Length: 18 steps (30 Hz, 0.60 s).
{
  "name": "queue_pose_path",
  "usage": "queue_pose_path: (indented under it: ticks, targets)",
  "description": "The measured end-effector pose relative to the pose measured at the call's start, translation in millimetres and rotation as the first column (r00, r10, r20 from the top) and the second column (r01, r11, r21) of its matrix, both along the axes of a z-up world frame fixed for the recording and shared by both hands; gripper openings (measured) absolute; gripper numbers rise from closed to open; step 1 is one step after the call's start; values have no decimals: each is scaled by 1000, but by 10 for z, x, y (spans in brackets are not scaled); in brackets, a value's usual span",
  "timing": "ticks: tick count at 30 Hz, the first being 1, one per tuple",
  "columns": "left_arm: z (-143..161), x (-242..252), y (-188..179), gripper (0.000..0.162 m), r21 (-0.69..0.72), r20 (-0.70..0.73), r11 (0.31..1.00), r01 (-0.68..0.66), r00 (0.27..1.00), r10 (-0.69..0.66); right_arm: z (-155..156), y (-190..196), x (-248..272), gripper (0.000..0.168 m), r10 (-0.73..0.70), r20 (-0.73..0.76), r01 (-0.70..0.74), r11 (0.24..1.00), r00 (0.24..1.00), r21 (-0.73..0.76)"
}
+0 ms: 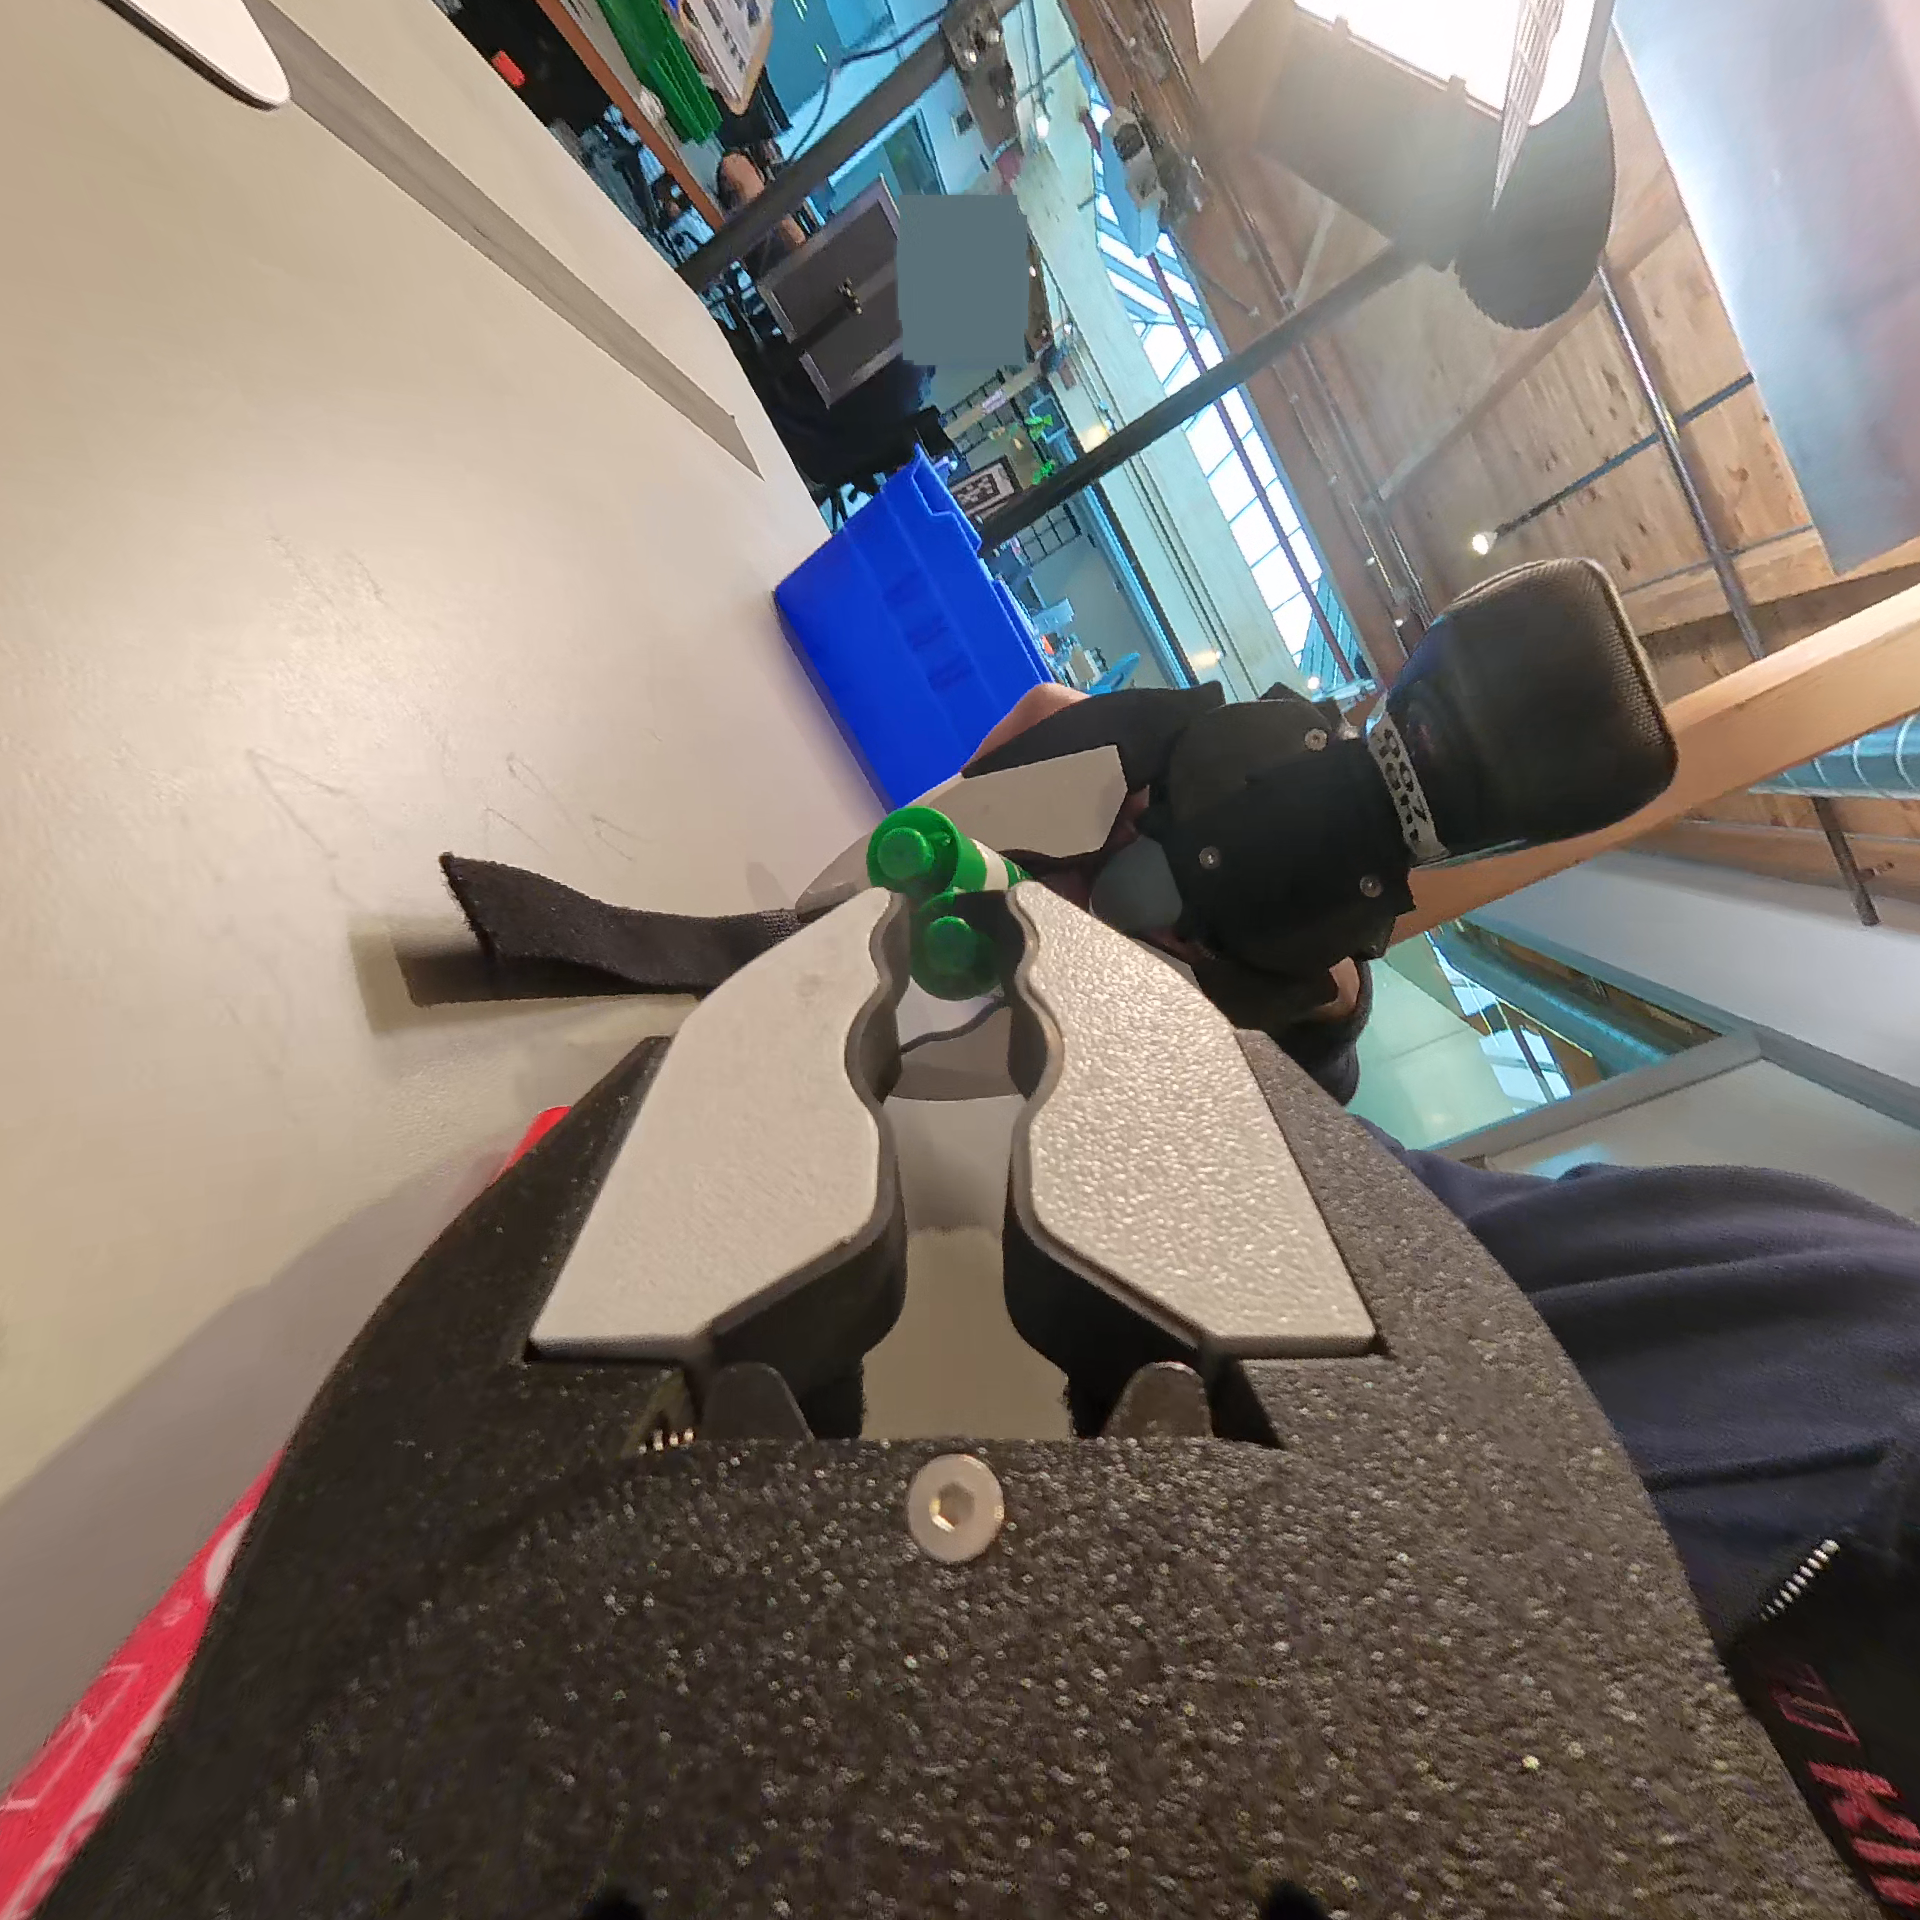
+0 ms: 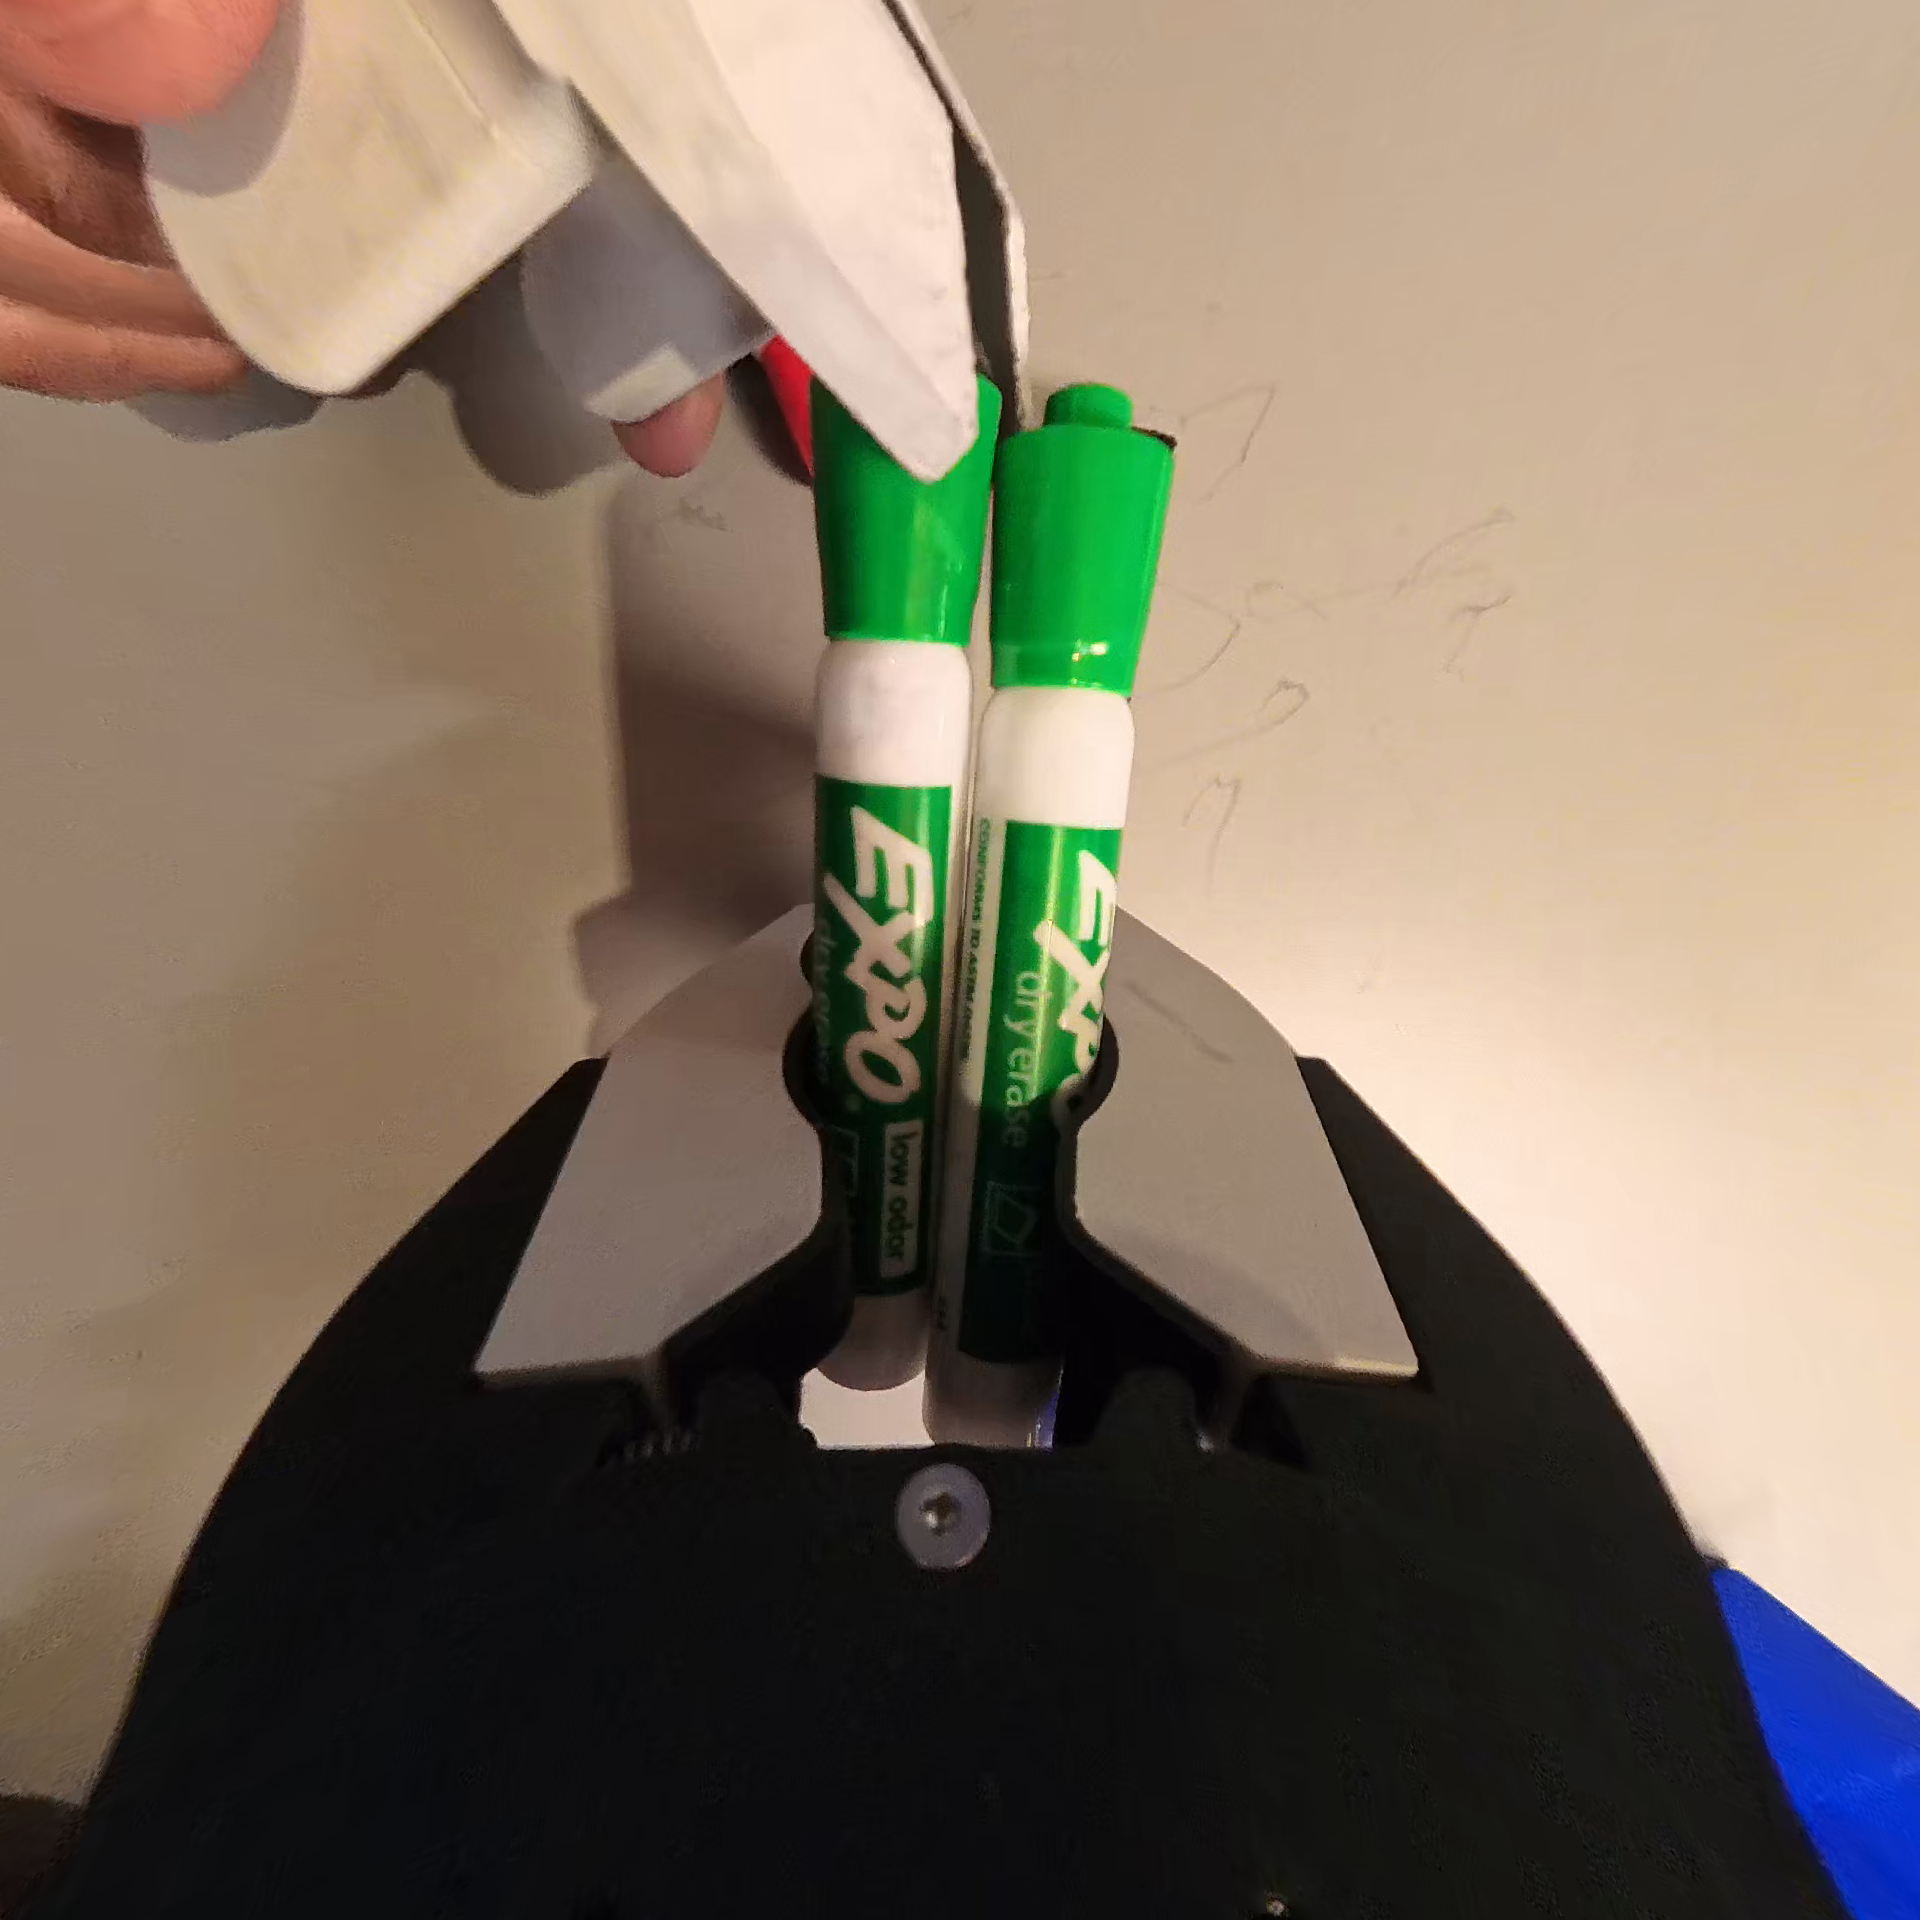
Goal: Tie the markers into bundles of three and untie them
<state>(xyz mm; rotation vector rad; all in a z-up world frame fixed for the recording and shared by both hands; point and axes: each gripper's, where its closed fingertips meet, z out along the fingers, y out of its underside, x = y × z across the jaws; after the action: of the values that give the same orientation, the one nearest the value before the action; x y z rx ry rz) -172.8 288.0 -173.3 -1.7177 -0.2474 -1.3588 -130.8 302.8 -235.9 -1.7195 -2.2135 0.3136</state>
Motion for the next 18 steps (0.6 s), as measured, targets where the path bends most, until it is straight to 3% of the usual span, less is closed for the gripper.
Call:
queue_pose_path:
  ticks: [18]
  targets:
    - [-24,-15,6,17,19,-87,993,-120,989,121,-63,-28,-11,41,-31,11,31,999,999,-38]
